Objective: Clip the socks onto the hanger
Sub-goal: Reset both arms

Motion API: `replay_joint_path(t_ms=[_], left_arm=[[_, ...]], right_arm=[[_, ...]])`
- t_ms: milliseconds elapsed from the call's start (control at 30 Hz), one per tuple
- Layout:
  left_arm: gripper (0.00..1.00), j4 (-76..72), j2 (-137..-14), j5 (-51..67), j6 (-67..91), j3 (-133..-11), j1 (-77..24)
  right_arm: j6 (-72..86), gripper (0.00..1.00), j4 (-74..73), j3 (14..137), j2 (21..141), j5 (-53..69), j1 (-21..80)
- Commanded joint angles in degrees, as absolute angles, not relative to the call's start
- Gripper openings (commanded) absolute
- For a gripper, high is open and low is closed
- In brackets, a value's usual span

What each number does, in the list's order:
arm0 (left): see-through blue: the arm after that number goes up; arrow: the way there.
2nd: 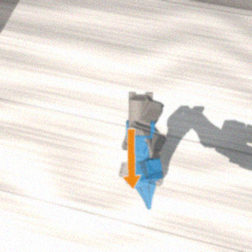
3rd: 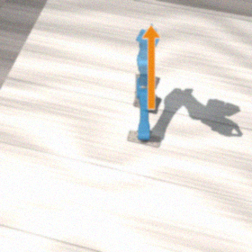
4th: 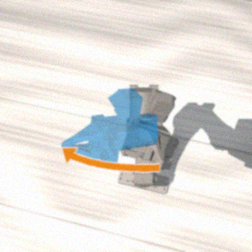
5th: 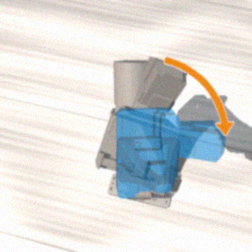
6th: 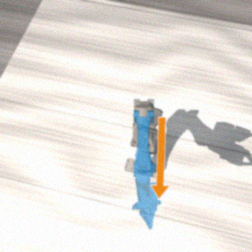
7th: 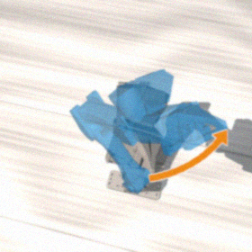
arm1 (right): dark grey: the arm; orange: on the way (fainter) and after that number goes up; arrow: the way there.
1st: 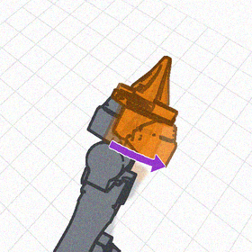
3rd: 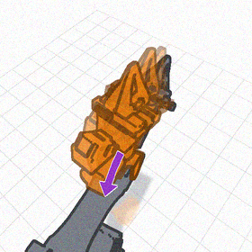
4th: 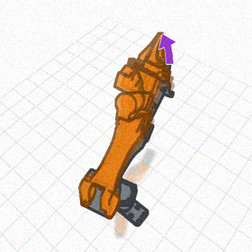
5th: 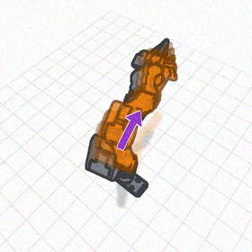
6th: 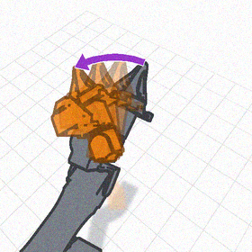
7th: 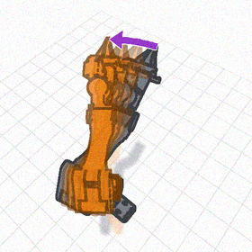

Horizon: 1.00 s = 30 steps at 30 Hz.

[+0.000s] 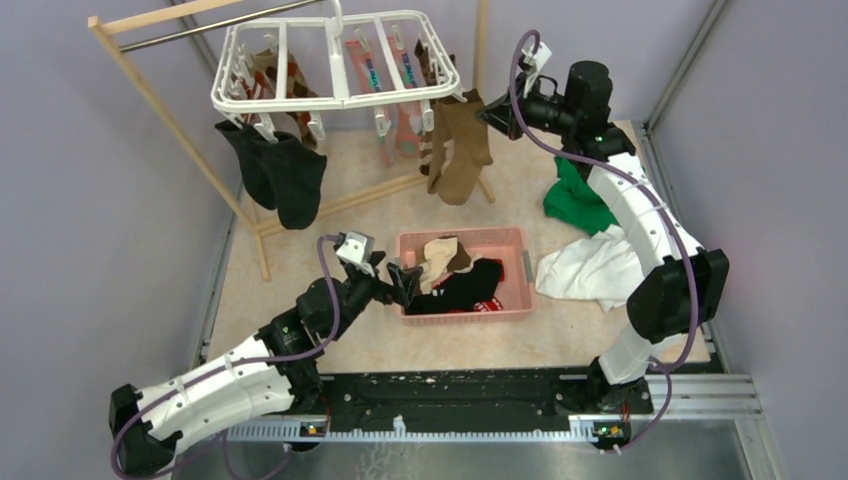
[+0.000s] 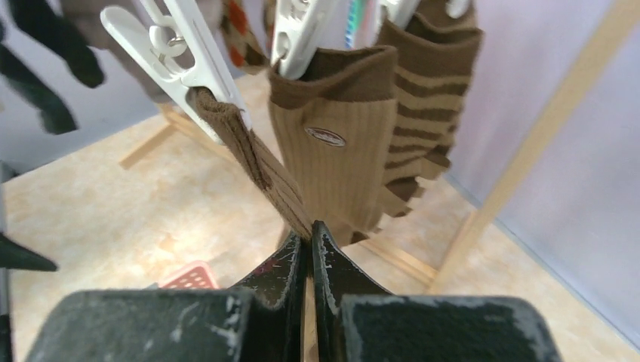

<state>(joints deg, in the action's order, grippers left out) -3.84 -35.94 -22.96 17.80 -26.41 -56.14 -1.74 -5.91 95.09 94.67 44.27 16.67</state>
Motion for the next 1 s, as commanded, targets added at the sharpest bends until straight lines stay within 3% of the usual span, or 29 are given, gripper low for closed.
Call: replay_joint_path(t_ms=[0, 233, 667, 833, 967], left_arm=[[0.99, -4.29, -34.59, -18.27, 16.55, -25.05, -54.89], [0.99, -6.55, -34.63, -13.09, 14.01, -24.41, -53.73], [0.99, -8.26, -33.88, -8.72, 14.07, -25.27, -52.3], [0.99, -12.75, -32.62, -7.38, 18.72, -25.48, -52.29], [0.99, -9.06, -32.82, -5.26, 22.46, -30.49, -52.29]], right_arm=[[-7.6, 0.0, -10.83, 100.02, 93.95, 34.68, 15.56], [-9.53, 0.02, -12.12, 102.01, 96.32, 31.25, 15.3], [-7.68, 0.09, -10.73, 101.63, 95.9, 39.39, 14.75], [-6.71, 0.47, -12.75, 101.2, 93.78, 43.94, 13.2], [-2.94, 0.65, -12.23, 99.16, 90.88, 48.67, 9.89]])
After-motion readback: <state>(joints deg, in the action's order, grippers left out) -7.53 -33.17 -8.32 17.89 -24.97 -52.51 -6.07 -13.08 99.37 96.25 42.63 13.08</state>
